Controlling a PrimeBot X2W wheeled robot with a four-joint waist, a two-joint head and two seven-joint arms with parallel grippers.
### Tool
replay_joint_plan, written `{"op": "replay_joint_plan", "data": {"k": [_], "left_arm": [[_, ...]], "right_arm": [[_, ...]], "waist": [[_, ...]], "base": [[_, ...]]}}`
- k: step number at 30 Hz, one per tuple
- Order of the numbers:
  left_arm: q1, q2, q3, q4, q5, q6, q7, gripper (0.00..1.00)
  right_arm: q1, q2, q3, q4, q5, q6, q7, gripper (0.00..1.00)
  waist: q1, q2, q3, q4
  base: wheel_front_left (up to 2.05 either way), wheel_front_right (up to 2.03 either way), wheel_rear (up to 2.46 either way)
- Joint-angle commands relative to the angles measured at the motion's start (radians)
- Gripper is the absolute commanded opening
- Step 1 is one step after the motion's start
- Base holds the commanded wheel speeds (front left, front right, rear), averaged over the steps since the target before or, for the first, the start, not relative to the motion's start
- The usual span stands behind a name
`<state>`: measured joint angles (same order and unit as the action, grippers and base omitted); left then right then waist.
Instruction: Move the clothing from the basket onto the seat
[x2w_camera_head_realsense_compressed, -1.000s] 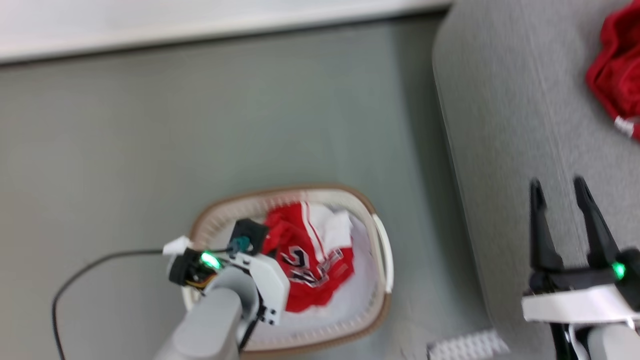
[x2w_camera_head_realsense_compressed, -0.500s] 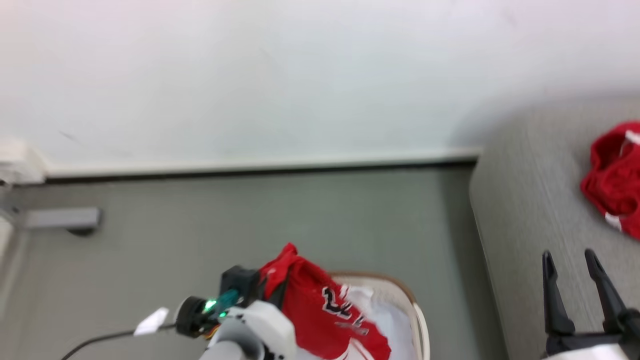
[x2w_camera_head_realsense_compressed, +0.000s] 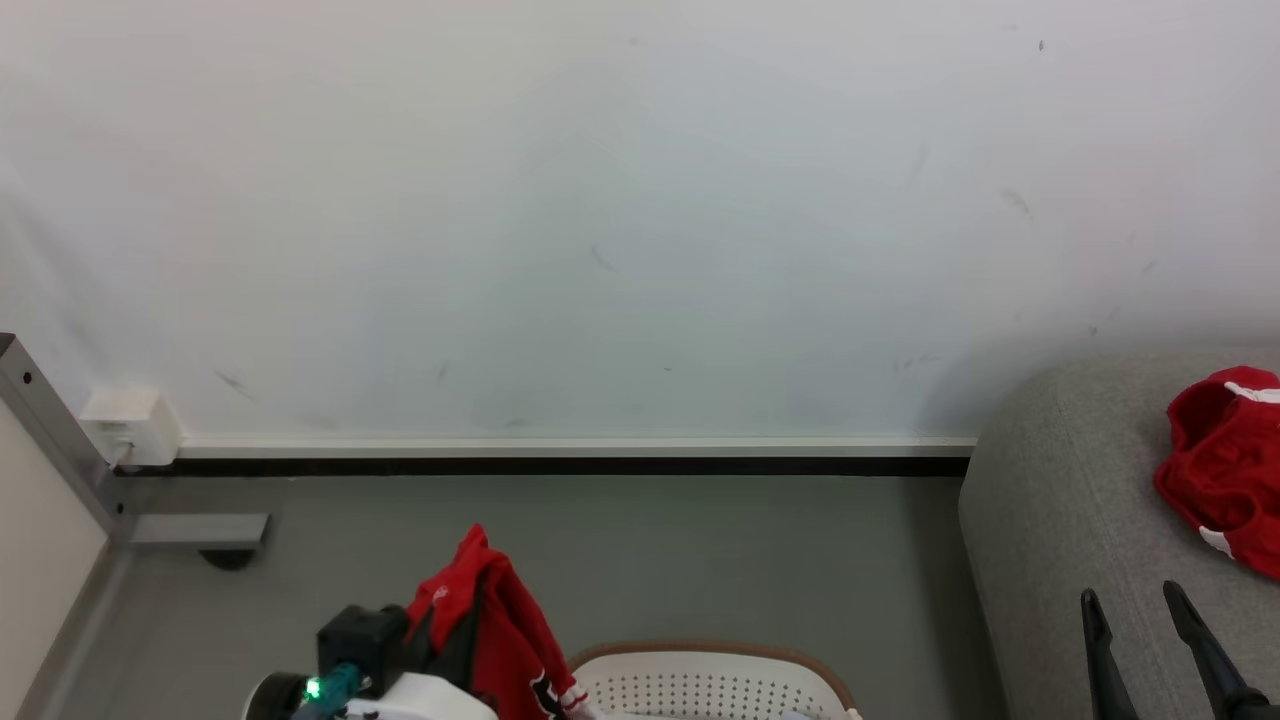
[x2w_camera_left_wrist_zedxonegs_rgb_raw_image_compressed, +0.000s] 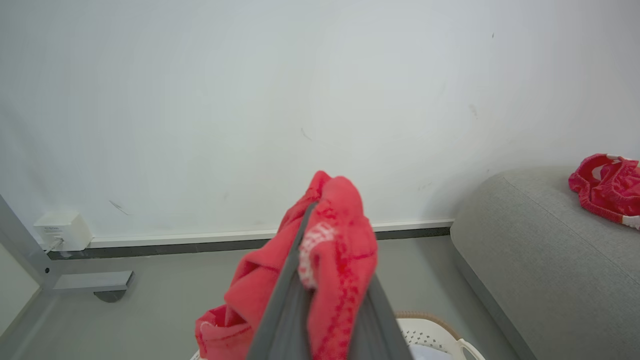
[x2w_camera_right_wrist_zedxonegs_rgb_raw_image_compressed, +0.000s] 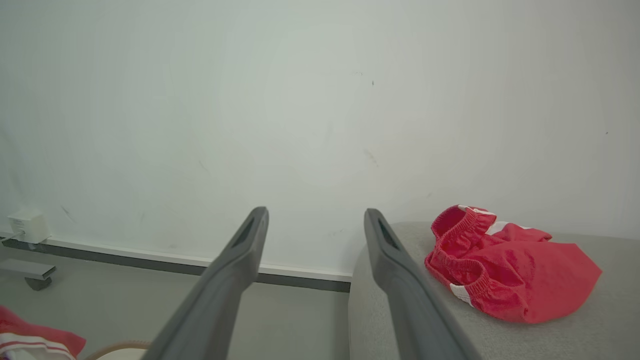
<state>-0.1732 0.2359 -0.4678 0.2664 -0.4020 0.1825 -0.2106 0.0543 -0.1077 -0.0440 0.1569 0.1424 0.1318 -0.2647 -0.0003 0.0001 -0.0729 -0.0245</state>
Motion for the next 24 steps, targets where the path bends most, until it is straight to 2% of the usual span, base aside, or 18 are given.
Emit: {"op": "replay_joint_plan", "data": {"k": [1,6,10,15,18,24], "left_arm": [[0.026,0.021,0.009,-0.042,-0.011,0.012,0.012,0.0],[0.047,0.047,0.019,-0.117,-0.009,0.032,0.041,0.0],[0.047,0.062,0.019,-0.197,-0.003,0.046,0.072,0.0],[0.007,0.075,0.0,-0.287,0.007,0.037,0.124,0.0],[-0.027,0.06,-0.014,-0.326,-0.001,0.028,0.151,0.0],[-0.112,0.018,-0.065,-0.352,0.005,-0.001,0.194,0.0]], "right_arm": [[0.021,-0.012,-0.003,0.003,-0.015,-0.002,0.001,1.0],[0.034,-0.022,0.013,0.002,-0.027,-0.002,0.001,1.0],[0.026,-0.037,0.067,-0.011,-0.04,-0.002,0.001,1.0],[-0.027,-0.075,0.23,-0.024,-0.02,-0.002,0.001,1.0],[-0.083,-0.11,0.366,-0.025,-0.003,-0.002,0.002,1.0],[-0.23,-0.124,0.593,-0.005,0.053,-0.002,0.02,1.0]], "waist": [[0.0003,-0.0001,-0.01,-0.003],[0.0003,-0.0001,-0.012,-0.004],[0.0003,-0.0001,-0.006,-0.005],[0.0003,-0.0001,0.007,-0.005],[0.0003,-0.0001,0.012,0.0],[0.0003,-0.0001,0.019,0.007]], "base": [[0.0,0.0,0.0],[0.0,0.0,0.0],[0.0,0.0,0.0],[0.0,0.0,0.0],[0.0,0.0,0.0],[0.0,0.0,0.0]]}}
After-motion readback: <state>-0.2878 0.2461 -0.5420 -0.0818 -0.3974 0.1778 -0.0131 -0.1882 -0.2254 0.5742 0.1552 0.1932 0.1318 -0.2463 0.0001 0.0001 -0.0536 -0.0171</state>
